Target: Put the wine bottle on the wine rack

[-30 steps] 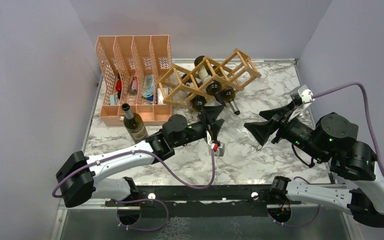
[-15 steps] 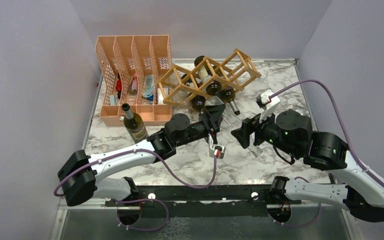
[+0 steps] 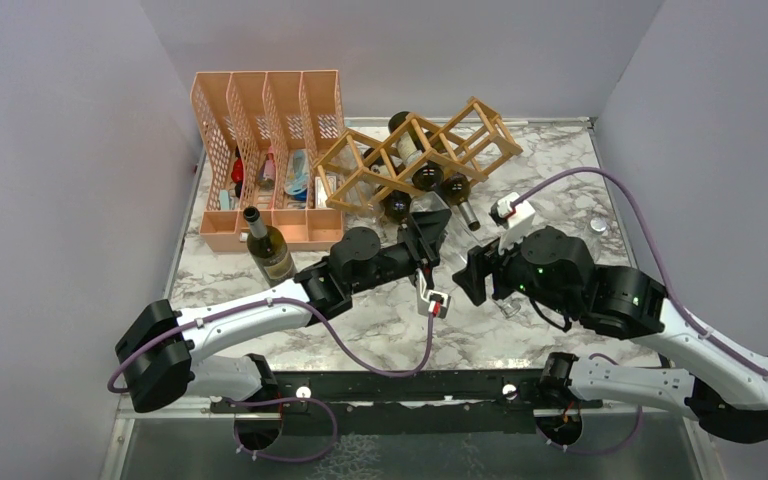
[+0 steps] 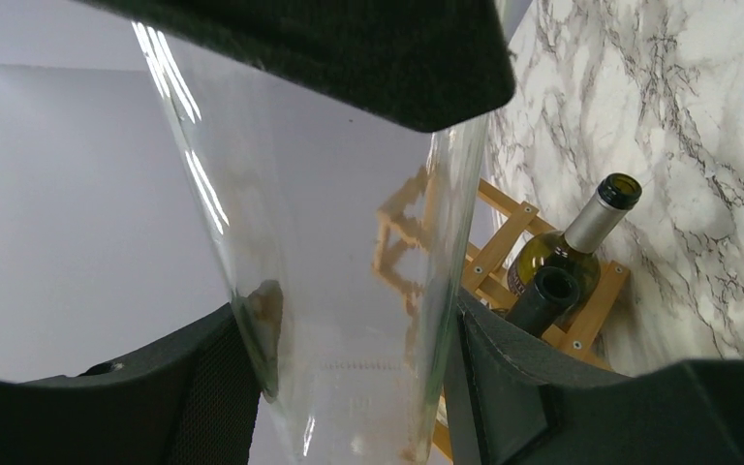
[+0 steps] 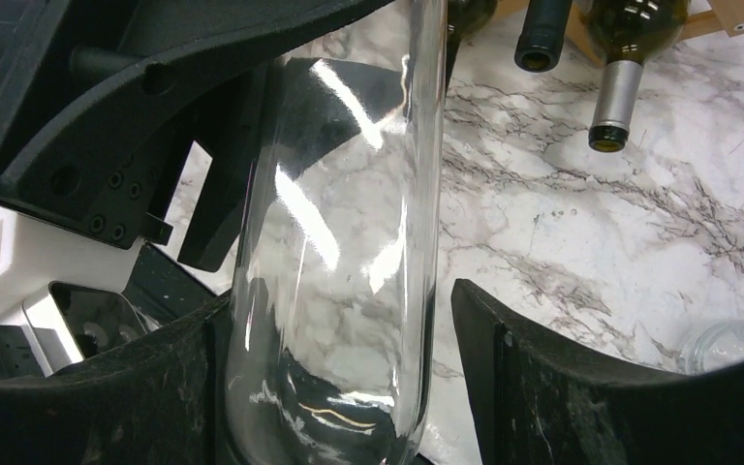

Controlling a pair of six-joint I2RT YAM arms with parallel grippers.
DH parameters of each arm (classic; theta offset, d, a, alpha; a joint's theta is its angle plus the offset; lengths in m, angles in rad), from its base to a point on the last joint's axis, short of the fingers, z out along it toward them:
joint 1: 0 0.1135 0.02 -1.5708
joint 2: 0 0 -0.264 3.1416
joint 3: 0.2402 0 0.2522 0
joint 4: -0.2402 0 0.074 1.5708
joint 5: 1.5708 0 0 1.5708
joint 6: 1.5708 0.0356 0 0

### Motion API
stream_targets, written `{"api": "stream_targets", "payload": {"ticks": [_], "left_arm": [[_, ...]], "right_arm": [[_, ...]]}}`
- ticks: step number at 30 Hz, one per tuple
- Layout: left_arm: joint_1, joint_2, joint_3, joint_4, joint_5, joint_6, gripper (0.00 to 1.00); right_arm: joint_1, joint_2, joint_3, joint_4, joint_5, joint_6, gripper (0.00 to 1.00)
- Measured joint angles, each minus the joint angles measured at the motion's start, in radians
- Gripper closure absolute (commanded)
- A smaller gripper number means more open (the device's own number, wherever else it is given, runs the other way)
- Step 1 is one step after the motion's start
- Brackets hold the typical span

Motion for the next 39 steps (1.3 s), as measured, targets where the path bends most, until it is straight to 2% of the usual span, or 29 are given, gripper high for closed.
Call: {"api": "stream_targets", "payload": {"ticks": [3, 8, 11, 13, 15, 16, 17, 18, 23, 29, 32, 39], "left_arm": [[0.000, 0.000, 0.000, -0.011, 0.000, 0.008, 1.00], [0.003, 0.000, 0.000, -0.044, -0.005, 0.024, 1.00], [0.005, 0.000, 0.000, -0.047, -0.008, 0.024, 0.98], [0.004, 0.000, 0.000, -0.047, -0.010, 0.025, 0.83], [0.004, 0.000, 0.000, -0.046, -0.011, 0.025, 0.56], [0.004, 0.000, 0.000, -0.045, -0.012, 0.026, 0.46], [0.004, 0.000, 0.000, -0.045, -0.013, 0.026, 0.13], [0.003, -0.001, 0.000, -0.044, -0.015, 0.026, 0.03], [0.003, -0.025, 0.000, -0.006, -0.034, -0.005, 0.01], [0.003, -0.123, -0.001, 0.023, -0.033, -0.142, 0.01], [0.003, -0.163, 0.000, 0.039, -0.043, -0.245, 0.01], [0.003, -0.214, 0.010, 0.055, -0.181, -0.614, 0.01]], "right_arm": [[0.000, 0.012, -0.003, 0.001, -0.005, 0.002, 0.41], [0.007, 0.035, -0.010, -0.003, -0.007, 0.014, 0.78], [0.007, 0.037, -0.011, -0.002, -0.002, 0.017, 0.97], [0.007, 0.036, -0.011, -0.002, 0.002, 0.017, 0.99], [0.008, 0.035, -0.011, -0.002, 0.007, 0.017, 0.99], [0.008, 0.034, -0.011, -0.002, 0.010, 0.016, 0.99], [0.008, 0.033, -0.011, -0.002, 0.012, 0.016, 0.99], [0.008, 0.031, -0.011, -0.002, 0.016, 0.016, 0.99], [0.008, 0.013, -0.011, -0.020, 0.080, 0.016, 0.99], [0.008, -0.033, -0.011, -0.032, 0.209, 0.027, 0.99], [0.007, -0.038, -0.011, -0.056, 0.275, 0.042, 0.99], [0.007, -0.006, -0.011, -0.091, 0.372, 0.050, 0.99]]}}
